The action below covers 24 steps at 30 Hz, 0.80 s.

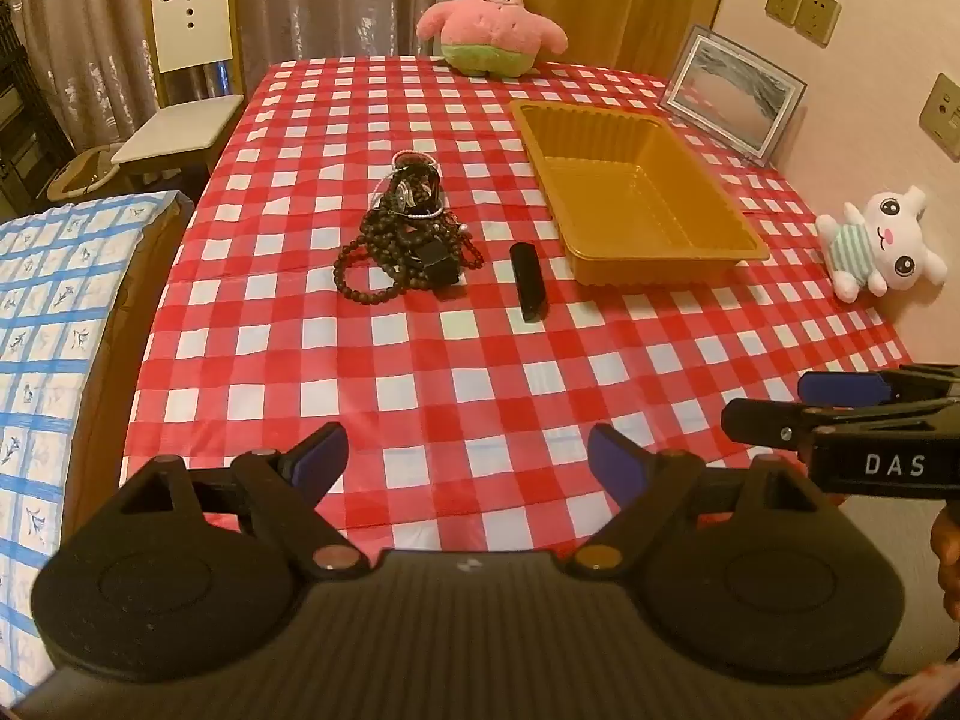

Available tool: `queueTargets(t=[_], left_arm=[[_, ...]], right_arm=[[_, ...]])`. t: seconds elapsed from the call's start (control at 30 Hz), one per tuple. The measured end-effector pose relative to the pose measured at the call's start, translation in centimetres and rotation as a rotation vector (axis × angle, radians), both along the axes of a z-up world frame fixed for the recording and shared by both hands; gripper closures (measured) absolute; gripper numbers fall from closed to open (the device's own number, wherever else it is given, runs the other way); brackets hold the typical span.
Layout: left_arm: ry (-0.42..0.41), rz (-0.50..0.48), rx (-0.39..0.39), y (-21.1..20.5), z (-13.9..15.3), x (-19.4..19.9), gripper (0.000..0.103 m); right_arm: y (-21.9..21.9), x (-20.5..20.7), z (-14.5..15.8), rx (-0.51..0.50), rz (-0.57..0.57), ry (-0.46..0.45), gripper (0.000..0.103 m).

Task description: Organize jewelry

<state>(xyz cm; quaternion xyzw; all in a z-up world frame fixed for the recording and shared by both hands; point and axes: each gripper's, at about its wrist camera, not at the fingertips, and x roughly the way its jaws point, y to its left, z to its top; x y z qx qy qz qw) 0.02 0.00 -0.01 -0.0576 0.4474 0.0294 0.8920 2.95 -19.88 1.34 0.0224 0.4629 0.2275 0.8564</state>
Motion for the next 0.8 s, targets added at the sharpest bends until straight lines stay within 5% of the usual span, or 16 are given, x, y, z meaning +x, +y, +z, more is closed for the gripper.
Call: queueTargets(t=[0.8], left_arm=[[-0.005, 0.000, 0.006, 0.68, 0.10, 0.33, 0.017]], right_arm=[[0.06, 0.46, -0.06, 0.007, 0.001, -0.001, 0.030]])
